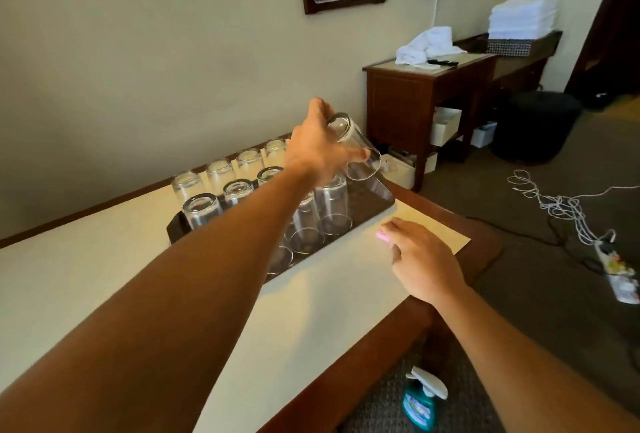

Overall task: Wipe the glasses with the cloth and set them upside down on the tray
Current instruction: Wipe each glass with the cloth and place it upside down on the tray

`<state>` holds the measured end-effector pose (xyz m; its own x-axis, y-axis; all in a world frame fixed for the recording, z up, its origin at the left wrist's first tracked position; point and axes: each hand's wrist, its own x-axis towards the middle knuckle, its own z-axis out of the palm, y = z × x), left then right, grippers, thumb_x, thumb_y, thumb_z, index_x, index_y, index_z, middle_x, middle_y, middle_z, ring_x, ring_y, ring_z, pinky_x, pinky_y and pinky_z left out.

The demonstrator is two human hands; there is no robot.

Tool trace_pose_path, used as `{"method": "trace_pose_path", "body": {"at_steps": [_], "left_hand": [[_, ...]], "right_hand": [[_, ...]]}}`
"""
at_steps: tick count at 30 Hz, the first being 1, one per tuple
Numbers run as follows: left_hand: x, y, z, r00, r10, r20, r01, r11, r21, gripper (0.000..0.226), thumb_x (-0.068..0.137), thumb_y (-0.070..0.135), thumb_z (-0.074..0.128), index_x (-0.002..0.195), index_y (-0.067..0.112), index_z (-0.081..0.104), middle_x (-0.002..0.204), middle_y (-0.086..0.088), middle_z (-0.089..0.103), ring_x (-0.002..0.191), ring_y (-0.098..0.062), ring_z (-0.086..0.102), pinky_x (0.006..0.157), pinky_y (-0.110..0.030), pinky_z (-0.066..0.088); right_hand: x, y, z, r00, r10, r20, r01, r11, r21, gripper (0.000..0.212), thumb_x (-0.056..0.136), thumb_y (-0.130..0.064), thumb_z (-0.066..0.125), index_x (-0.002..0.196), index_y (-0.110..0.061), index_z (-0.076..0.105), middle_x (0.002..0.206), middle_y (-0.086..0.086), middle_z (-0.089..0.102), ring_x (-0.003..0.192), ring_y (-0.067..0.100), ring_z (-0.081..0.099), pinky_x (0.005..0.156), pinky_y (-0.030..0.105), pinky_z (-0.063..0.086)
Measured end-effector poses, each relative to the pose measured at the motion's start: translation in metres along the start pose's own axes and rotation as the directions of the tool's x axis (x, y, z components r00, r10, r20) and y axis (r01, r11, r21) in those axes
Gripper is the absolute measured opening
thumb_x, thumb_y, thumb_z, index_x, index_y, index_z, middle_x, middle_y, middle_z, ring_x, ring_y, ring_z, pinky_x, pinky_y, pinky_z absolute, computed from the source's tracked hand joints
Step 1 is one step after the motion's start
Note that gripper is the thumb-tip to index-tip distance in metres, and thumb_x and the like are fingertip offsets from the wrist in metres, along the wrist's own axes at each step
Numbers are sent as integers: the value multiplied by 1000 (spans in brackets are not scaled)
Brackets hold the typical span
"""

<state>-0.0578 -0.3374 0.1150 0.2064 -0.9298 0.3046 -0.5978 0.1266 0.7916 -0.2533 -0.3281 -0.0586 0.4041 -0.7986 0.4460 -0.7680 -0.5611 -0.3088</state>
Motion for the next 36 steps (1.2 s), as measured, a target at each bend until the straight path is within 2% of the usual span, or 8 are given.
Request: {"method": "trace_pose_path", "body": {"at_steps": [3,7,11,15,23,28,33,36], "left_hand": [[23,-10,17,999,-27,48,21,993,116,77,68,32,98,119,25,41,136,-11,64,108,-28,67,95,-48,59],[41,-19,36,992,-12,129,-21,968,250,75,74,35,93,135,23,50,140,-7,62,112,-25,64,93,-39,56],[51,-24,49,972,-56,229,-45,909,414,85,73,42,93,143,17,51,140,-5,62,117,-27,61,94,-38,52],[57,-28,56,943,-121,311,-47,874,484,93,72,39,94,148,15,47,153,-7,54,136,-33,54,108,-45,46],[62,-36,64,897,-186,400,-82,821,566,93,71,37,96,148,15,47,151,-9,56,133,-37,57,107,-48,51],[61,-38,62,875,-186,447,-107,826,553,93,77,30,93,153,14,41,156,-10,50,134,-37,55,96,-39,48],[57,-41,63,861,-203,466,-101,831,548,89,82,25,89,155,18,37,156,-11,47,103,-30,60,84,-39,60],[56,-43,64,864,-194,464,-86,852,517,91,84,27,87,158,20,33,157,-12,47,108,-33,63,78,-34,61]], "right_hand": [[0,4,4,999,-25,-22,23,999,-49,38,92,-7,69,129,-15,70,130,7,70,119,29,67,91,40,58],[1,7,7,997,-66,-43,62,995,-79,39,87,-4,73,125,-13,71,123,9,73,110,30,70,84,40,62],[1,9,7,997,-65,-38,62,994,-88,41,86,-5,73,126,-14,70,124,8,72,111,29,70,84,40,61],[1,10,8,997,-66,-32,62,994,-91,42,85,-7,75,126,-14,69,125,8,72,111,29,69,84,40,61],[1,11,10,998,-54,-39,50,994,-93,43,86,-9,75,128,-15,69,128,7,71,115,28,68,88,39,59],[1,12,12,998,-47,-43,43,996,-84,44,85,-7,77,128,-14,70,128,8,71,115,30,69,88,41,59],[1,12,12,998,-41,-39,37,994,-105,45,84,-7,77,128,-14,69,128,9,71,115,30,69,87,39,59],[1,11,11,999,-45,-25,43,994,-100,43,87,-8,74,129,-15,68,129,7,70,116,28,68,88,37,59]]}}
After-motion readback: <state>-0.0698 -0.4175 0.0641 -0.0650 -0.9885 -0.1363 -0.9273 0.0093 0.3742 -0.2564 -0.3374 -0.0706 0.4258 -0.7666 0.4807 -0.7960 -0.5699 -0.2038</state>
